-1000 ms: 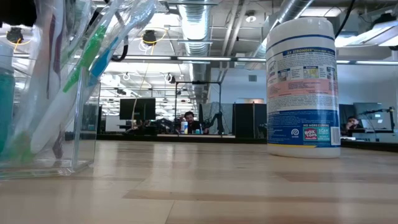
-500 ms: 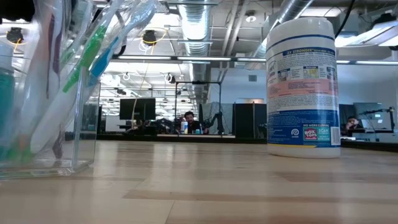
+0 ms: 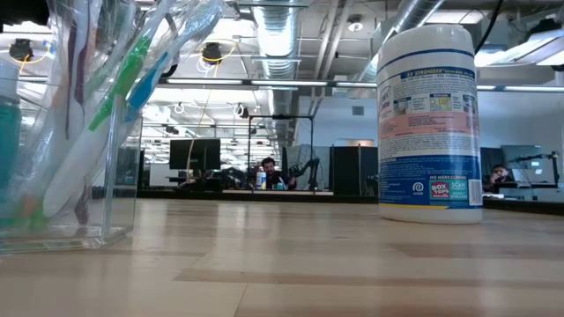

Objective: Pick & Place toothbrushing station
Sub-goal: Return to Home Position

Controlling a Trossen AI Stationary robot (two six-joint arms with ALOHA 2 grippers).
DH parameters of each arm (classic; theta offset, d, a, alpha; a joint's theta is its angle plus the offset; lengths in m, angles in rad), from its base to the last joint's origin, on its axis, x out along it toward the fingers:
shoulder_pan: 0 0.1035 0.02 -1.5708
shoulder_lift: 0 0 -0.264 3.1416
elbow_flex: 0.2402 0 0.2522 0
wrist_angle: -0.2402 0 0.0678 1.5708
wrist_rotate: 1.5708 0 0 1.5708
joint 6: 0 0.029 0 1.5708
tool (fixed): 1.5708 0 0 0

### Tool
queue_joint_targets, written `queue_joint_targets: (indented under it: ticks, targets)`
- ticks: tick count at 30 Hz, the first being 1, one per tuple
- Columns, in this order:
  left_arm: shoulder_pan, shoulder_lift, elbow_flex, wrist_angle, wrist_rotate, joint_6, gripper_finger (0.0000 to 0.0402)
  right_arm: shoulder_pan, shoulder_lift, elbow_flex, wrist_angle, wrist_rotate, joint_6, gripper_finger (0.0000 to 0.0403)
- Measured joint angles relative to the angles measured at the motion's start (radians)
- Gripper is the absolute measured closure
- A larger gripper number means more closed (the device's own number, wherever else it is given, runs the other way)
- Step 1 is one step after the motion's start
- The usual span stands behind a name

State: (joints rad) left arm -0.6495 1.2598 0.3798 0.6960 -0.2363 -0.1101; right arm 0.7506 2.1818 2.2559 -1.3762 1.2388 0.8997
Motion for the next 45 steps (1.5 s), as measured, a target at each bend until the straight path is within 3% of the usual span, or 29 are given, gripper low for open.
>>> queue_joint_targets:
  ticks: [10,15,21,30,35,40,45]
  targets:
    - [0.000,-0.106,0.000,0.000,-0.013,0.071,0.0188,0.004,0.000,0.000,-0.036,0.016,0.016,0.0353]
    - [0.000,-0.216,0.000,-0.041,-0.057,0.137,0.0188,0.036,0.000,0.000,-0.200,0.069,0.208,0.0353]
    - [0.001,-0.337,0.000,-0.130,-0.061,0.158,0.0188,0.066,-0.006,-0.033,-0.193,0.082,0.200,0.0353]
    - [0.029,-0.352,0.000,-0.190,-0.097,0.184,0.0188,0.117,-0.004,-0.116,-0.194,0.148,0.299,0.0388]
    - [0.051,-0.352,0.000,-0.211,-0.097,0.180,0.0188,0.159,-0.098,-0.276,-0.195,0.221,0.444,0.0397]
    - [0.052,-0.352,0.000,-0.214,-0.097,0.181,0.0188,0.199,-0.262,-0.549,-0.195,0.231,0.630,0.0399]
    - [0.060,-0.352,0.000,-0.222,-0.097,0.182,0.0188,0.252,-0.433,-0.844,-0.193,0.309,0.853,0.0402]
